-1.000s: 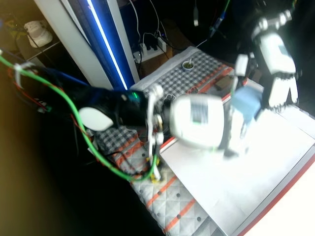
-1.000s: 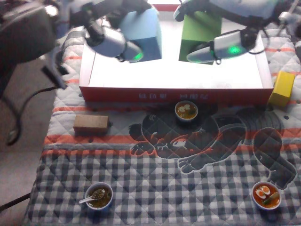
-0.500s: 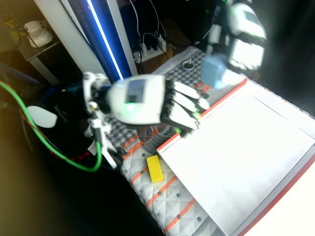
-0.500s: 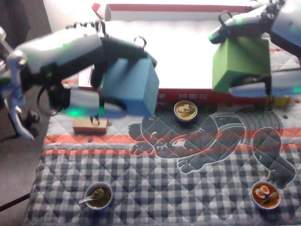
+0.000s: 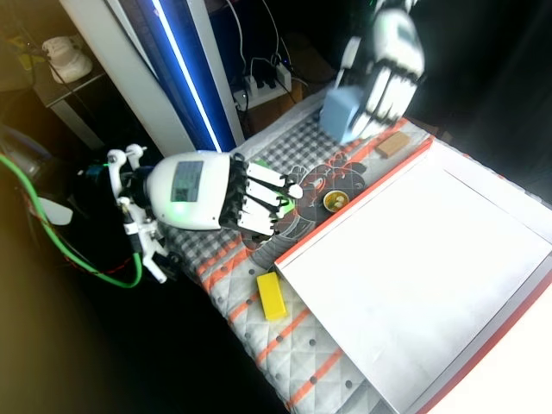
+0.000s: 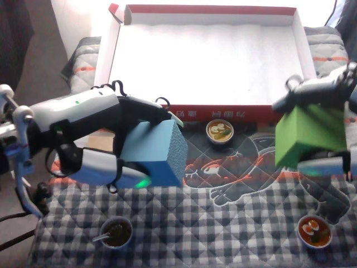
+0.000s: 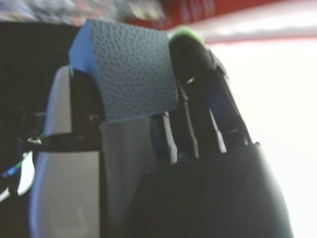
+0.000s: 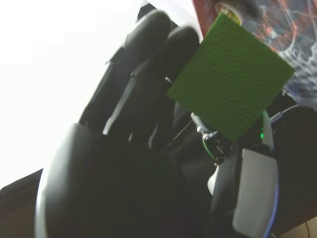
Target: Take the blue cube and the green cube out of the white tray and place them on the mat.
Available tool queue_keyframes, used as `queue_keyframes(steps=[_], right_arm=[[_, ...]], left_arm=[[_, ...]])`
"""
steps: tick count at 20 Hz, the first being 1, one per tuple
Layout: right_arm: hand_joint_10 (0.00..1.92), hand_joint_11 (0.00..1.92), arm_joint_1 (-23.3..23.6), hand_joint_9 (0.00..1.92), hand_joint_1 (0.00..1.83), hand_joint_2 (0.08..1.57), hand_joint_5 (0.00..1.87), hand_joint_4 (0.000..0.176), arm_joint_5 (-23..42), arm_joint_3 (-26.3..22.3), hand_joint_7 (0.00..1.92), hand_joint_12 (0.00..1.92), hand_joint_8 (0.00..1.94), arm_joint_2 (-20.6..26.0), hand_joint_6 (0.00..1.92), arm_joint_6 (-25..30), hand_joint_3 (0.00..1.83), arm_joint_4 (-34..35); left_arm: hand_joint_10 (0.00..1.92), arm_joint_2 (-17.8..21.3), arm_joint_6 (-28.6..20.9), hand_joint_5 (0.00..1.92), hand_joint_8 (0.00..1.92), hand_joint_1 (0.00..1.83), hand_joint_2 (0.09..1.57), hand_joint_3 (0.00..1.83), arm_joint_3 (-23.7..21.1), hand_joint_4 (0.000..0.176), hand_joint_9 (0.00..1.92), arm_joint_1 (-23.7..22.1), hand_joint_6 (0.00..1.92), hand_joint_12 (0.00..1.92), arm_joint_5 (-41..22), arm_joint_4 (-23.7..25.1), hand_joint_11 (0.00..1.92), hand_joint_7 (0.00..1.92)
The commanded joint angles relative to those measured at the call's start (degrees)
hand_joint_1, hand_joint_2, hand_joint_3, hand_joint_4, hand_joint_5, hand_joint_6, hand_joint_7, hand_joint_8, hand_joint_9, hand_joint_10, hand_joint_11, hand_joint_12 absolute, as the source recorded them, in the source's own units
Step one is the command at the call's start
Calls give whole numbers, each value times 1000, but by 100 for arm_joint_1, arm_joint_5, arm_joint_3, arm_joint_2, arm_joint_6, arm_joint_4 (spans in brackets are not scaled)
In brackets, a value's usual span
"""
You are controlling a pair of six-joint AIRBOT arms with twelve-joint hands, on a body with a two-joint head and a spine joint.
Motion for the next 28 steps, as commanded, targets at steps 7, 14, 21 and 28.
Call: queue_keyframes(steps=[7, 14, 21, 28], right_arm=[[553, 365, -7, 883, 1301, 1160, 692, 0, 487, 91, 887, 1509, 1152, -101, 494, 78, 0, 193], [5, 55, -37, 424, 807, 1079, 316, 30, 521, 91, 419, 967, 0, -102, 0, 197, 0, 202], [1, 0, -37, 299, 739, 1052, 227, 50, 751, 58, 285, 921, 1, -93, 0, 404, 0, 216], [2, 81, -284, 158, 616, 1001, 97, 37, 2183, -35, 138, 189, 0, 159, 0, 457, 0, 832]], left_arm=[[1507, -348, 53, 622, 532, 1082, 1036, 0, 316, 35, 345, -38, 5, 1798, -277, -311, 284, 526], [499, -352, 178, 102, 1, 929, 970, 0, 315, 172, 250, -1, 0, 1296, -439, -533, 0, 298], [0, -76, 113, 0, 0, 670, 813, 0, 19, 176, 0, 162, 0, 0, -1225, -702, 0, 0], [0, 300, -2211, 0, 0, 745, 818, 0, 111, 168, 0, 799, 0, 0, -3708, -836, 0, 0]])
